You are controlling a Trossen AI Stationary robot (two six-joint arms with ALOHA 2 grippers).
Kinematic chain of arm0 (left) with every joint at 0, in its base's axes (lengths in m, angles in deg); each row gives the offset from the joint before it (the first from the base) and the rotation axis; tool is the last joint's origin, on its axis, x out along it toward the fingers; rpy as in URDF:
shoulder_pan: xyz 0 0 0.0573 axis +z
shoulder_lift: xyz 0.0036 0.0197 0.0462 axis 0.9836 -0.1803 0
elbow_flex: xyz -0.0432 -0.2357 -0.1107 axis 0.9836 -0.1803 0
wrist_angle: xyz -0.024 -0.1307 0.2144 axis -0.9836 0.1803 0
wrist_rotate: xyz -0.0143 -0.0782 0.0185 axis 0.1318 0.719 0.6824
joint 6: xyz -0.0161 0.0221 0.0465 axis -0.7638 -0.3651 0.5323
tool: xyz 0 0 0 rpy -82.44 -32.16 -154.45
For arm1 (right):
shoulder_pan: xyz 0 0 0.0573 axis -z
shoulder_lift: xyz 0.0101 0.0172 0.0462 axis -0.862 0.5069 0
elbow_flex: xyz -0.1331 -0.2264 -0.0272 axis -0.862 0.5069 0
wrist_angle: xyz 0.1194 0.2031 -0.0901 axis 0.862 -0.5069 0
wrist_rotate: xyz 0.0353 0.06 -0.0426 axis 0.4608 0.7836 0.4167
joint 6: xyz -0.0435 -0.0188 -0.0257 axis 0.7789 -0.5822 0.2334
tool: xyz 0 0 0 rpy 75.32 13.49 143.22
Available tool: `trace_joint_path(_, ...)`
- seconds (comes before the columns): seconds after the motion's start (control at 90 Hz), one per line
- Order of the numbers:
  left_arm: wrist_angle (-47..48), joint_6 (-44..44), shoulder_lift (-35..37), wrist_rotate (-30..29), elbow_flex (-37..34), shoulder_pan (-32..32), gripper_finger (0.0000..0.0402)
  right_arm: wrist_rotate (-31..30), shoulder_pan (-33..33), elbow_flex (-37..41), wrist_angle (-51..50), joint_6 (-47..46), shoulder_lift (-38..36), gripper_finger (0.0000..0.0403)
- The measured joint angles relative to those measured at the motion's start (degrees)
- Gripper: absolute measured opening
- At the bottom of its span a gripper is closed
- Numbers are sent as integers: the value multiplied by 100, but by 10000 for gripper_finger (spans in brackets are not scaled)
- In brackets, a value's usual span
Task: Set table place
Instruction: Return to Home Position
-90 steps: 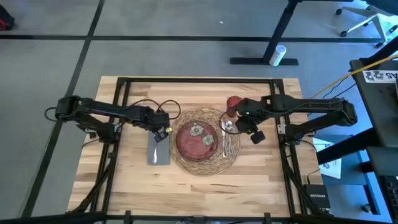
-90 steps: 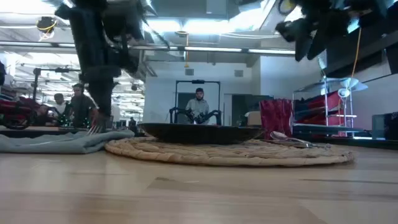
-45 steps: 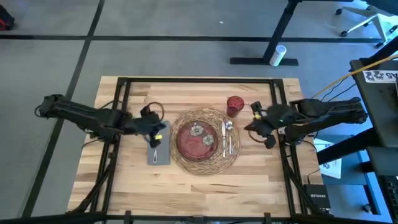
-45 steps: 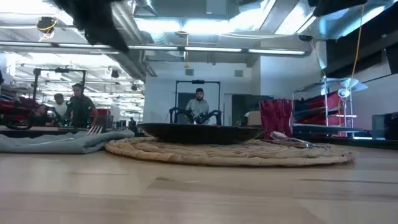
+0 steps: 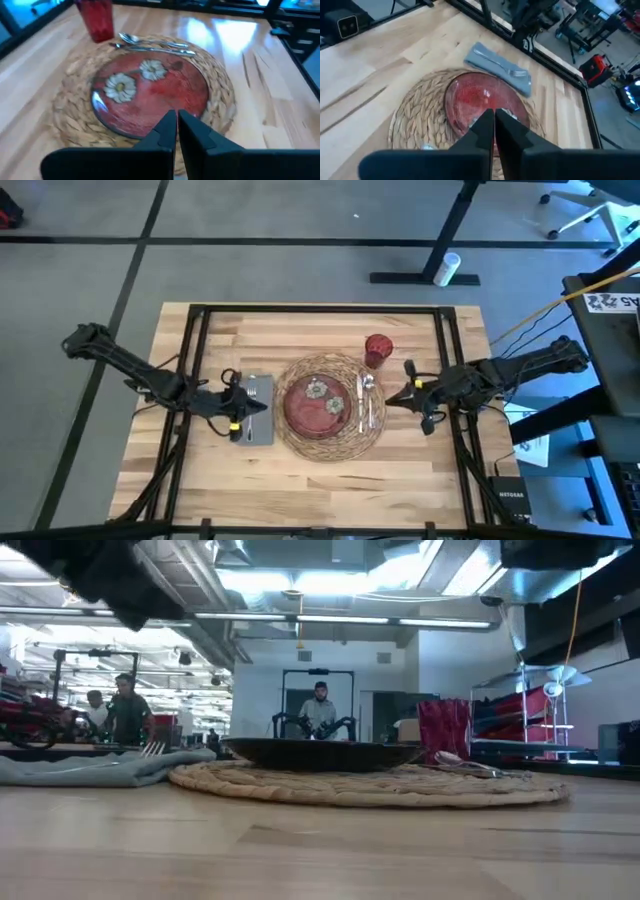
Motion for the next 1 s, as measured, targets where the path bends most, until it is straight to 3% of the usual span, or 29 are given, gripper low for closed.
trace_joint_path(0.289,-907,347,254,-5,-701,-211,0,424,4,1290,2238,382,-399,0)
trace_joint_path(0.567,-1239,384,1249,267,-1463,-277,0,425,4,2314,3708,532,-816,0)
trace_joint_path(0.789,-2062,756,2097,1399,-2213,-34,0,334,7,2738,3978,562,-1183,0)
trace_joint_path(1.0,-1677,735,2657,1727,-2518,384,0,125,9,3120,4182,1048,-1640,0)
